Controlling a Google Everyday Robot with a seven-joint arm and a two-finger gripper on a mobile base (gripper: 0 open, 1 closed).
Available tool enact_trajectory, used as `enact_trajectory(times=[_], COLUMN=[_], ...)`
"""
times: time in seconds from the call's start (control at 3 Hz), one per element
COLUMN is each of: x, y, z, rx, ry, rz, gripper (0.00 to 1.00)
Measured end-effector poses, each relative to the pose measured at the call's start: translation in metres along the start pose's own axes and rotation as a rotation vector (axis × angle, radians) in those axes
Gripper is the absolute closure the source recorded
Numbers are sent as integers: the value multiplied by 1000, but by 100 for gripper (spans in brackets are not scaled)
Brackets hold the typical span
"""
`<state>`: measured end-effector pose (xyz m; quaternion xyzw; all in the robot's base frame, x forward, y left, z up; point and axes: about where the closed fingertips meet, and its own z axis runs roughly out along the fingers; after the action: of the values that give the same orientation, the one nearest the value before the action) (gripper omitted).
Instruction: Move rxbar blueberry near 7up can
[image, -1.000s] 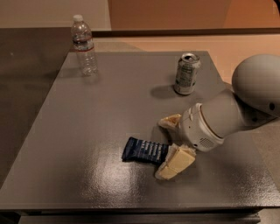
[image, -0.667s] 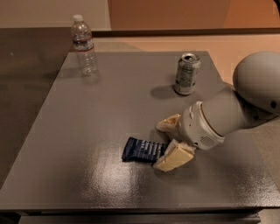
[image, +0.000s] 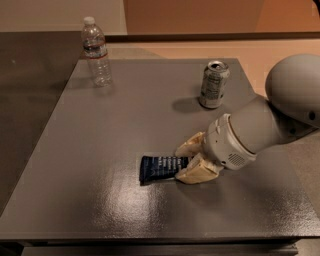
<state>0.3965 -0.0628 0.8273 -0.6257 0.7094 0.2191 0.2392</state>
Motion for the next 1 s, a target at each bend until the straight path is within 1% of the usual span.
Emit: enact_trajectory(times=[0.33,0.67,1.0], x=[4,12,18], y=[-15,-52,-85], z=[-11,-42,-70], rx=[20,101,175], ry=[-1,-36,-66], rz=[49,135,186], gripper=[100,100,100])
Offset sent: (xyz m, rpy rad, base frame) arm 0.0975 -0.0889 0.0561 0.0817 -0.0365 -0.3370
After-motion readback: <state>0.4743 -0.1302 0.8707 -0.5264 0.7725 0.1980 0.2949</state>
